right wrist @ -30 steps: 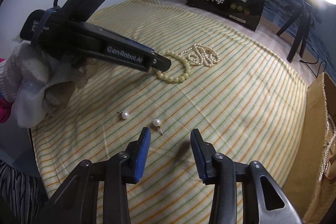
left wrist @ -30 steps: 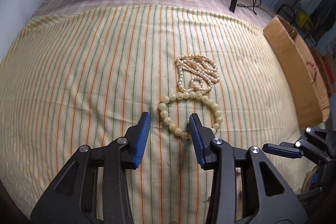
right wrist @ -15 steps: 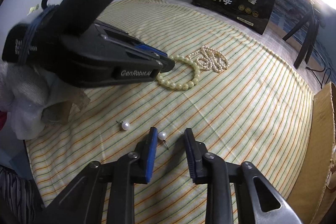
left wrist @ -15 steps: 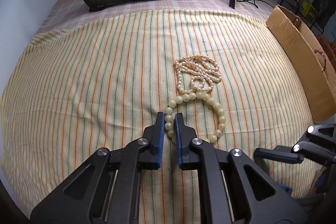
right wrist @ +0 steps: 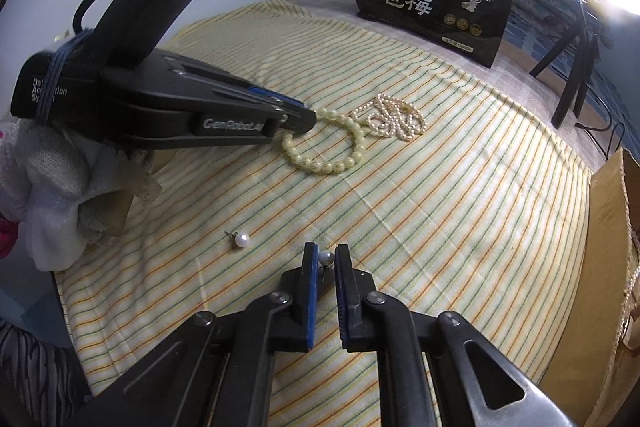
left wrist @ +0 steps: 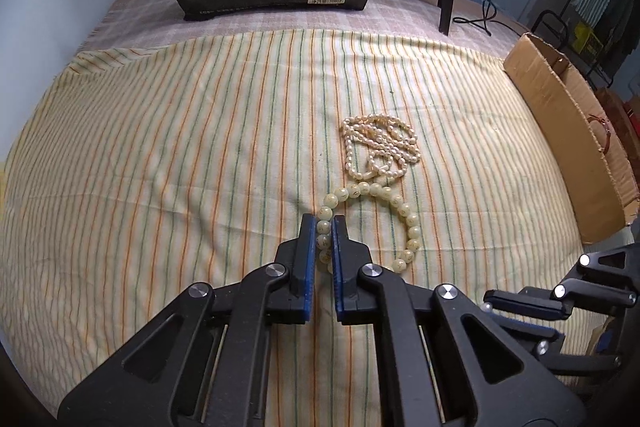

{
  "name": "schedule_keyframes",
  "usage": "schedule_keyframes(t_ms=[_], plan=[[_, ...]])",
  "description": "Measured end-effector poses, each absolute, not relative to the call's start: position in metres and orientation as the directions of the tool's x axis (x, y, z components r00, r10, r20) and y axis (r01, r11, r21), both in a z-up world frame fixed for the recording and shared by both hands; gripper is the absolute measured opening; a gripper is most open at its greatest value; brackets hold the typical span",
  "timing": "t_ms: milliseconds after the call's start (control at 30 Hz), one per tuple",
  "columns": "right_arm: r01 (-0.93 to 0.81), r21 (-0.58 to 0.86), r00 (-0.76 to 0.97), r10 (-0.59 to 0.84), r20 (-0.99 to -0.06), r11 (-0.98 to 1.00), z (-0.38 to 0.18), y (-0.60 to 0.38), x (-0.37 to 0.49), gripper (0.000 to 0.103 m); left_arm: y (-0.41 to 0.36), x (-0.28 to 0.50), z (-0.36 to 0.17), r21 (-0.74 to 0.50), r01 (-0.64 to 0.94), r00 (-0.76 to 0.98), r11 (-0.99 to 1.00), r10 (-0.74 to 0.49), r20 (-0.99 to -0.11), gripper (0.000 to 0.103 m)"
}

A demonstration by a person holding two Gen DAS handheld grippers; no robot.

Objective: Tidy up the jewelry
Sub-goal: 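Close the left gripper on the pale bead bracelet while the right gripper grasps a pearl earring, then carry the bracelet in the left gripper and the earring in the right gripper over the box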

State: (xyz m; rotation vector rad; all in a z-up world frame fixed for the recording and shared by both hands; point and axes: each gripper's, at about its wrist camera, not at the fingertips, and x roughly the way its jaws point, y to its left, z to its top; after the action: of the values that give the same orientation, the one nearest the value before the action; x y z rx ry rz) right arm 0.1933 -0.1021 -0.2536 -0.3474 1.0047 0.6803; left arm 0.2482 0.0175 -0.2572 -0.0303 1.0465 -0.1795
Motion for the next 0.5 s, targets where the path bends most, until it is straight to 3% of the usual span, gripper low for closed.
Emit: schedule_keyframes(t_ms=[500], plan=[[-0.598,0.08,0.412,0.391,-0.823,0.798,-0.227,-0.131,0.178,0.006,0.014,0.216,-0.212,-0.167,0.16,0.555,0.973,-0.229,-0.8,0.005]])
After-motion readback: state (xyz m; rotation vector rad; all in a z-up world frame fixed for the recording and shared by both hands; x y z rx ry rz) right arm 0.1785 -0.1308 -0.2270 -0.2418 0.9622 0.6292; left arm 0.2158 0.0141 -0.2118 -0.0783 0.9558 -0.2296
